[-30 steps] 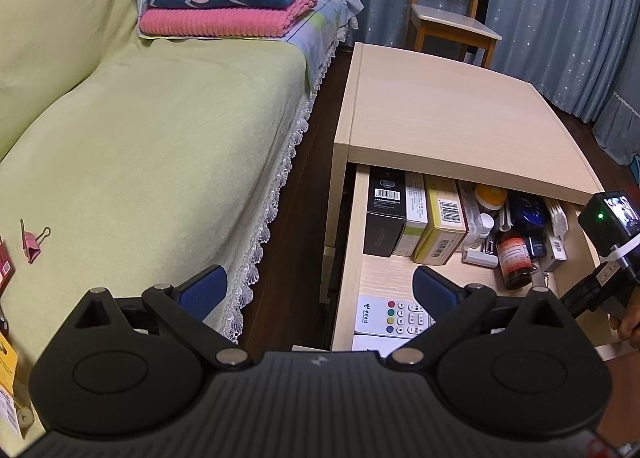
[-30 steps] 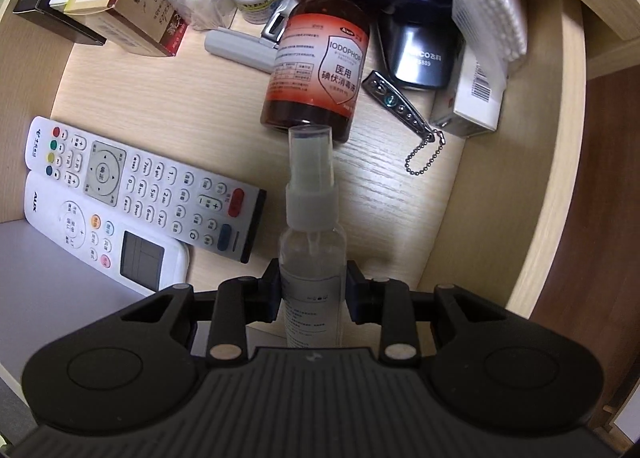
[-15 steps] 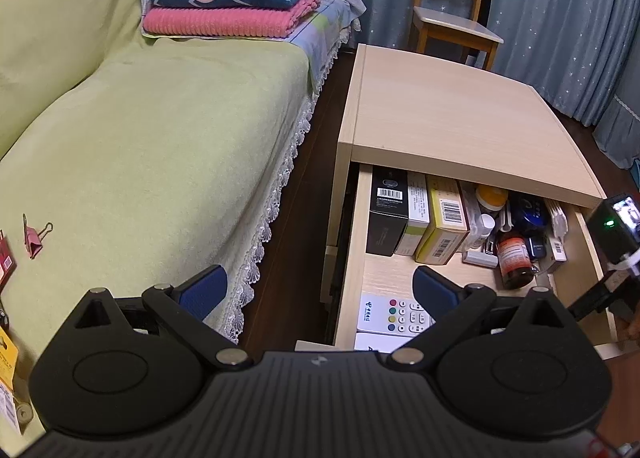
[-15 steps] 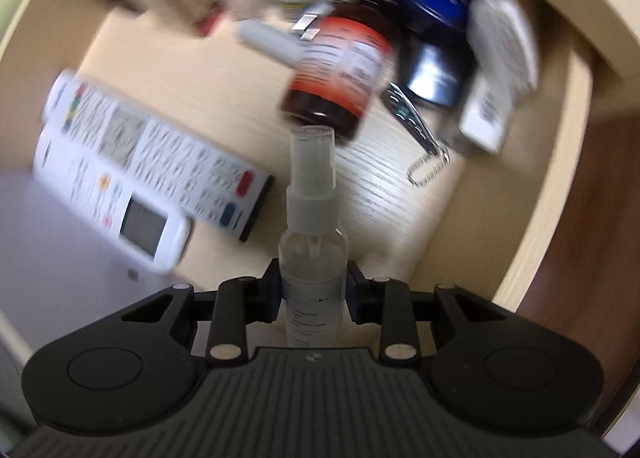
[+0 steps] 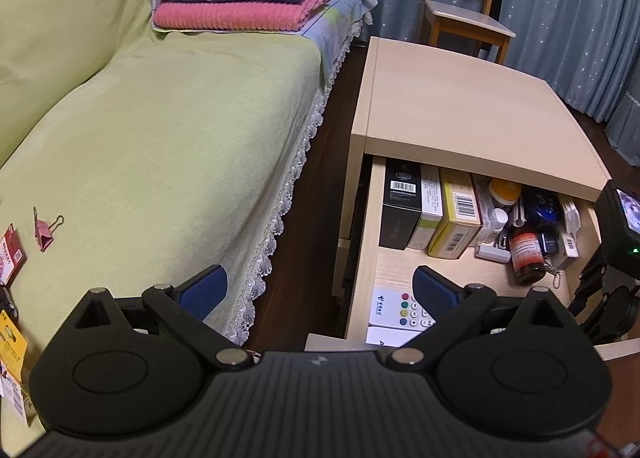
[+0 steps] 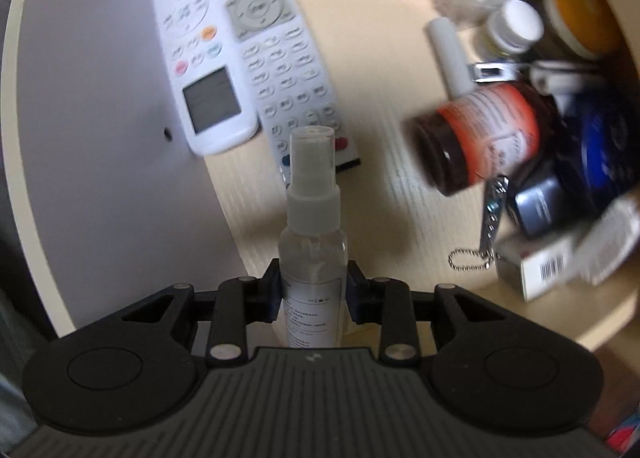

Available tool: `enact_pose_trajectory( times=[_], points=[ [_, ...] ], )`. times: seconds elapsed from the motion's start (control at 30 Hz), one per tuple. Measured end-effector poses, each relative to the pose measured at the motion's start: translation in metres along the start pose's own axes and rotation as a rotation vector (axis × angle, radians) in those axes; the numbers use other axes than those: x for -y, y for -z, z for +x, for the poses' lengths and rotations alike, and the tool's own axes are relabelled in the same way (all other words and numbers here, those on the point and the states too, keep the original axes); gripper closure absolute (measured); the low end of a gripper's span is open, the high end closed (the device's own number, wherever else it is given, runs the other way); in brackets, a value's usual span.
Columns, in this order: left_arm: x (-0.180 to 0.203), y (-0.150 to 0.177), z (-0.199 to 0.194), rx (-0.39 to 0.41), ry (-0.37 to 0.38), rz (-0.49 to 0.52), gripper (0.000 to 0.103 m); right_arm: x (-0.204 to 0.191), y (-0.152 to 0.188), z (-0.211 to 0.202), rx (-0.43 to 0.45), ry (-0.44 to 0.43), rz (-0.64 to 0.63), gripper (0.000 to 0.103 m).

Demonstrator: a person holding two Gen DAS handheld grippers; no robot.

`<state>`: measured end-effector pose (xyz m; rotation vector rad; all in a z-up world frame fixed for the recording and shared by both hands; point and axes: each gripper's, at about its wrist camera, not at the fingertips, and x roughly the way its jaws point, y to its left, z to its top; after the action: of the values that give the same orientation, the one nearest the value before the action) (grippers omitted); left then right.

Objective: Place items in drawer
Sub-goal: 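Lower the spray bottle into the drawer beside the white remotes, then open the right gripper and release the spray bottle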

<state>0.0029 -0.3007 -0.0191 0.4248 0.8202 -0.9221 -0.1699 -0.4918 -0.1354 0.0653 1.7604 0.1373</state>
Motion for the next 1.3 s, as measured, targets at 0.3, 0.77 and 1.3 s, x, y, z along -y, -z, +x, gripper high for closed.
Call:
enact_pose_trajectory(
  times=[0.3,0.77,1.3],
  points=[
    [0.006,-0.001,0.001,-0.013,-0.024,0.014,0.003,0.013,0.012,-0.008,0.035,0.002,0.028,0.075],
    [0.019,0.0,0.004,-0.039,-0.036,0.057,0.003,0.023,0.053,-0.043,0.149,-0.03,-0.07,0.075],
    [0.031,-0.002,0.003,-0.046,-0.059,0.088,0.003,0.04,0.057,-0.053,0.022,-0.158,-0.433,0.075]
  ],
)
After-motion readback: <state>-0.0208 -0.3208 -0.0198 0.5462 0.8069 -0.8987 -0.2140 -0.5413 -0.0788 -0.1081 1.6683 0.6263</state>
